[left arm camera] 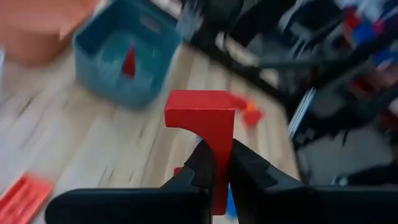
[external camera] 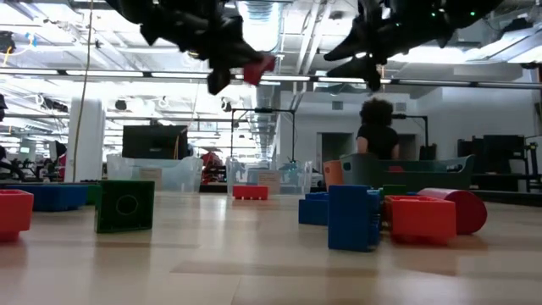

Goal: Sort blocks
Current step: Put the red block into the blue bin

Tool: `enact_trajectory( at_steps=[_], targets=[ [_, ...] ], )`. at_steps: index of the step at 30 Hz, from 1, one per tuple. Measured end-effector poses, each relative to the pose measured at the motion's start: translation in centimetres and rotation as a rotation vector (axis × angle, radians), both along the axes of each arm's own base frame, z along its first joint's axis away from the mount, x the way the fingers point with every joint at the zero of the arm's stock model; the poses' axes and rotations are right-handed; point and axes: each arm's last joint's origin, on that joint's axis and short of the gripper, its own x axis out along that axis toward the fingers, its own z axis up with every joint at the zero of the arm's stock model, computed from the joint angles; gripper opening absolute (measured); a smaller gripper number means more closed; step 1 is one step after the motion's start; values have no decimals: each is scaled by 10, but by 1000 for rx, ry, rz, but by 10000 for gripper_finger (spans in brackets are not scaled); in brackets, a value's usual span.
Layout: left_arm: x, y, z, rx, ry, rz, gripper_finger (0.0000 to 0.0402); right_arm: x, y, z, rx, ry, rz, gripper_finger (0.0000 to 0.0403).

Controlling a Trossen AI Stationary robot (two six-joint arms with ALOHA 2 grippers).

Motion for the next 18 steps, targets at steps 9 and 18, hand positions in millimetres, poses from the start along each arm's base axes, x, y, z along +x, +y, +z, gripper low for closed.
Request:
enact_trajectory(
  at_steps=[9,18],
  targets=[
    [49,8,-11,-165,-70,33,22,-21,13,44,111,266,-43,189],
    [136,34,-20,-95,54,-2,22,-69,19,33,84,542,-127,189]
  ],
)
